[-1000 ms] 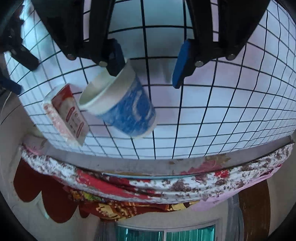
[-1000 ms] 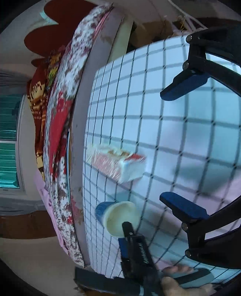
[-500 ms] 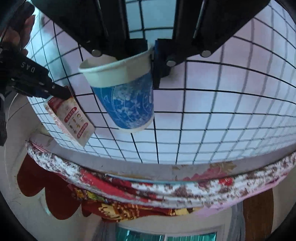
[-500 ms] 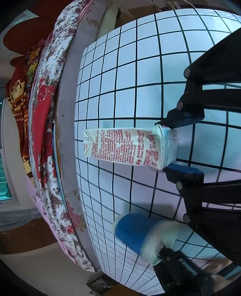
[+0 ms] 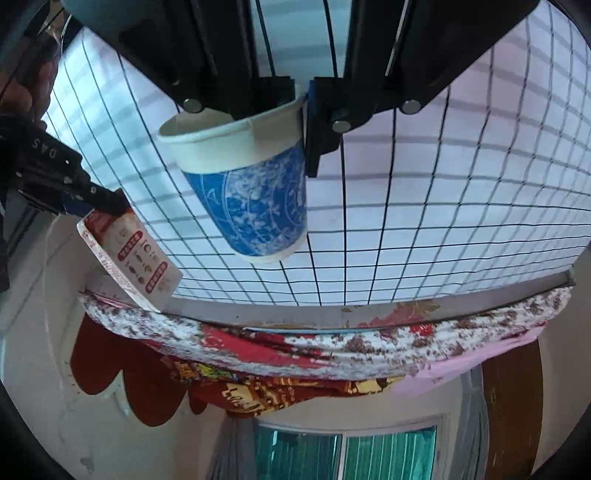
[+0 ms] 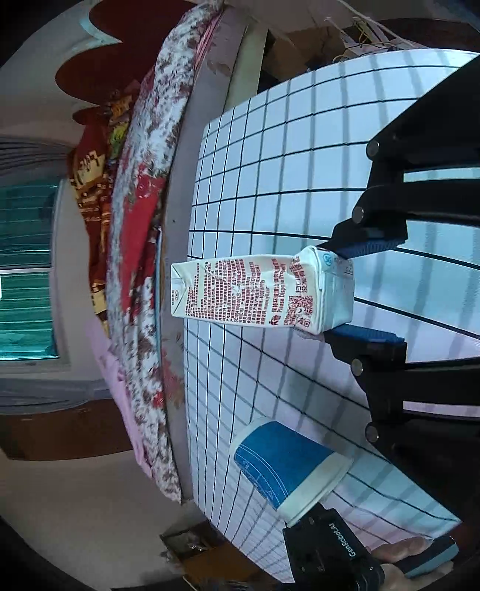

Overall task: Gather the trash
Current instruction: 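Grasp the blue-and-white paper cup with the left tool while the right tool grasps the milk carton, then carry the paper cup and milk carton over the black bin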

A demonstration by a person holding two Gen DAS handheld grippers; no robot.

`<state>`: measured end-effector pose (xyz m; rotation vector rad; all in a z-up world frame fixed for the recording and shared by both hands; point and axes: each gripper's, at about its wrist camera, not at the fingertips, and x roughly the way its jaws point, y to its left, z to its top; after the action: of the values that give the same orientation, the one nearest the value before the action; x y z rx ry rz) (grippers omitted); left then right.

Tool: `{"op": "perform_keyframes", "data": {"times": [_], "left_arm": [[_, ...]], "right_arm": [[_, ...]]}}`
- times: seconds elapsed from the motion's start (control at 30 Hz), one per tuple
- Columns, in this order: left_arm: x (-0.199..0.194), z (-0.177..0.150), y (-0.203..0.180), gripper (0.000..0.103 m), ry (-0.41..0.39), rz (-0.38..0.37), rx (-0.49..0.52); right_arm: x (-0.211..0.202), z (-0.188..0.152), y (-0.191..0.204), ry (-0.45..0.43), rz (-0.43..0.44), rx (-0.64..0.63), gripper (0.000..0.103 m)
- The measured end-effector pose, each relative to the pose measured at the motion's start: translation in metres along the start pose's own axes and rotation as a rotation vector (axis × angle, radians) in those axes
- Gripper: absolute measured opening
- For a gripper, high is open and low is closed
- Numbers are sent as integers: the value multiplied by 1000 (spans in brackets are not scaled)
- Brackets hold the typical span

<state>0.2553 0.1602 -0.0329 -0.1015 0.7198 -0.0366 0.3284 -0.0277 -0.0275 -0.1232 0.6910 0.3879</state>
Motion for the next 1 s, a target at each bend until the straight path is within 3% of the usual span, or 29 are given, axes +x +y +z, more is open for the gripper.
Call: {"op": "perform_keyframes", "data": {"times": [0.5, 0.77, 1.0], "left_arm": [[-142, -57, -38, 4, -153, -1, -28], [-184, -94, -71, 4, -186, -10, 12], [-187, -109, -101, 4, -190, -67, 54]], "right_arm": [[-177, -83, 14, -100, -47, 54, 35], [-254, -123, 1, -122, -96, 73, 36], [-288, -156, -22, -133, -159, 87, 36]]}}
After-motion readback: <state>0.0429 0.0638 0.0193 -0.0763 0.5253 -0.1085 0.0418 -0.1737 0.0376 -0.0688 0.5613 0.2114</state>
